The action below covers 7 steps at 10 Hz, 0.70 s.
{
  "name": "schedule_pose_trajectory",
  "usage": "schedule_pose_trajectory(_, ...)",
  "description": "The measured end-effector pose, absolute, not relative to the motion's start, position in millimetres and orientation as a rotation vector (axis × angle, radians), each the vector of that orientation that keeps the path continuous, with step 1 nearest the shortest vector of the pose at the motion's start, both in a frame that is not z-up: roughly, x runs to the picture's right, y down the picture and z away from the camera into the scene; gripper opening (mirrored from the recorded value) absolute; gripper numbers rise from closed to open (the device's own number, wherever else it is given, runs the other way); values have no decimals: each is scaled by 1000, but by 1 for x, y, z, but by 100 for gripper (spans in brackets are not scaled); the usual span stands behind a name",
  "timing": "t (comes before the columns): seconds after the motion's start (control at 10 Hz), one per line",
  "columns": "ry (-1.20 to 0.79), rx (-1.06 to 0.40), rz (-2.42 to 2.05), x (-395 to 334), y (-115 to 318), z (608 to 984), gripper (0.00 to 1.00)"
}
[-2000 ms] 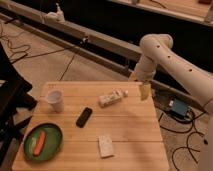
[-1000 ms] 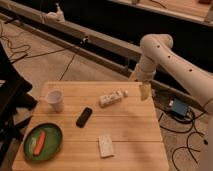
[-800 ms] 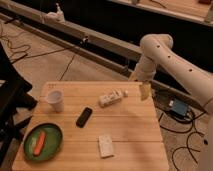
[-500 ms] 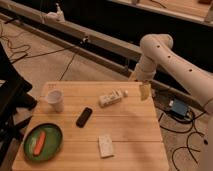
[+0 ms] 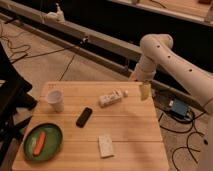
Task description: Place the eraser in the ceramic cup
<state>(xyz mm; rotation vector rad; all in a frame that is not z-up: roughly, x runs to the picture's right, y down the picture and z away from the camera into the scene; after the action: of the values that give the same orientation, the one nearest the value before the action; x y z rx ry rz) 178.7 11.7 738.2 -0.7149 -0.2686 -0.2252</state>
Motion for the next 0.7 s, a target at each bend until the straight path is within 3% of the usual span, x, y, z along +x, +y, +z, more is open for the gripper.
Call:
schedule_pose_trajectory(0.3, -268, -721, -248, 177, 11, 738, 80)
schedule_pose_trajectory(0.7, -368, -752, -546, 91, 26, 747, 80)
